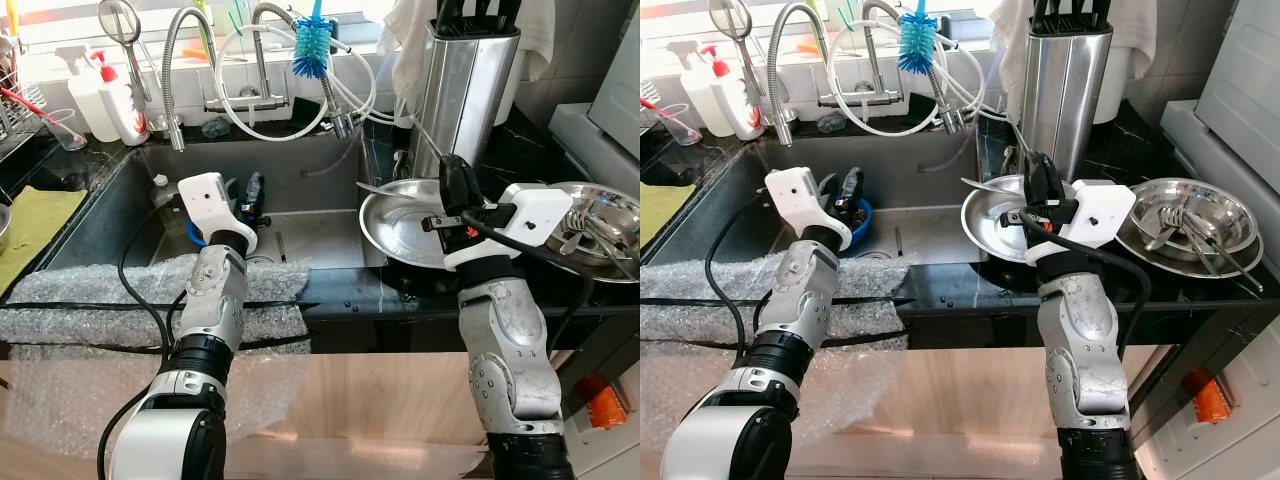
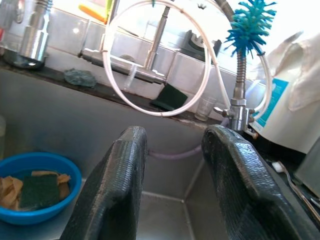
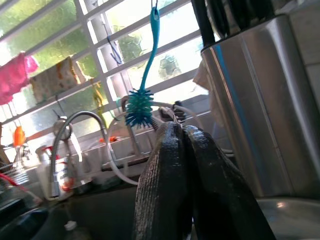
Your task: Kitchen organization
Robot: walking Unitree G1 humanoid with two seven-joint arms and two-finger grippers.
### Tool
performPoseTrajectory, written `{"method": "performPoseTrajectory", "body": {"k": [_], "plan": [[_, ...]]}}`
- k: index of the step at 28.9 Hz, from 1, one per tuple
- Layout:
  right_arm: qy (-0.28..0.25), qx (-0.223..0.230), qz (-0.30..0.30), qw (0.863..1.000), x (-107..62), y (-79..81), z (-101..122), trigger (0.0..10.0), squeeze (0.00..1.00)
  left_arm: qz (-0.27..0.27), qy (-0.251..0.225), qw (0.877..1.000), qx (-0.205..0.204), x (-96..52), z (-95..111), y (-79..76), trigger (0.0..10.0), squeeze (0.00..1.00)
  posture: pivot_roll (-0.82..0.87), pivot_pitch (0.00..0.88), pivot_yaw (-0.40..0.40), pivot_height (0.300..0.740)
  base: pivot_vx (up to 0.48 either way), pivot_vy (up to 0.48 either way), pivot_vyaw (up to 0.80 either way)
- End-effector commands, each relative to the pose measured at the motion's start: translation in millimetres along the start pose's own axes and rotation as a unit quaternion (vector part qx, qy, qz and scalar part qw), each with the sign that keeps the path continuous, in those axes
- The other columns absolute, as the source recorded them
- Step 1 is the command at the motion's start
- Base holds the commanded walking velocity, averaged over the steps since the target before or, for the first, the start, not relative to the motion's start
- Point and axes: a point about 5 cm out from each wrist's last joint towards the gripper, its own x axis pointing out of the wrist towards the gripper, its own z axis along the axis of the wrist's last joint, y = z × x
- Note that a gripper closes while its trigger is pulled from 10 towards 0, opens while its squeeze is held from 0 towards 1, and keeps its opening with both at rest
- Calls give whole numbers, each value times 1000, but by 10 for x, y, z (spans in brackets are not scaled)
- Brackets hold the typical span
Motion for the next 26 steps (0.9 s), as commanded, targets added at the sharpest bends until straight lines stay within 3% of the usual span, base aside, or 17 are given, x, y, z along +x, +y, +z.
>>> {"method": "performPoseTrajectory", "body": {"k": [1, 3, 5, 7, 14, 18, 21, 26], "plan": [[-4, 27, 13, 1000, 6, 47, 37, 10000, 0, -4, -14, 1000, -10, 54, 104, -29, 10000, 0, -47, 2, 96, 740, 0, 0, 0], [-3, 27, 13, 1000, 6, 47, 37, 10000, 0, -4, -14, 1000, -10, 54, 104, -29, 10000, 0, -47, 2, 96, 740, 0, 0, 0], [11, 72, 46, 996, -30, 90, 12, 10000, 0, -1, -4, 999, -44, 52, 95, -2, 10000, 0, -47, 15, 95, 740, 0, 0, 0], [21, 86, 59, 994, -64, 83, -10, 10000, 0, -7, 3, 998, -68, 57, 93, -7, 10000, 0, -43, 18, 96, 740, 0, 0, 0], [28, 125, 51, 990, -105, 0, -40, 10000, 0, -16, 6, 994, -111, 69, 110, -23, 10000, 0, -46, 20, 97, 740, 0, 0, 0], [34, 100, 43, 993, -140, -63, -74, 10000, 0, -33, 8, 990, -140, 63, 120, -50, 10000, 0, -46, 20, 97, 740, 0, 0, 0], [35, 22, 41, 998, -148, -128, -85, 10000, 0, -67, 8, 986, -150, 32, 134, -91, 10000, 0, -46, 21, 99, 740, 0, 0, 0], [39, 104, 56, 992, -185, -144, -125, 10000, 0, -89, 10, 981, -172, -1, 132, -138, 10000, 0, -40, 23, 97, 740, 0, 0, 0]]}}
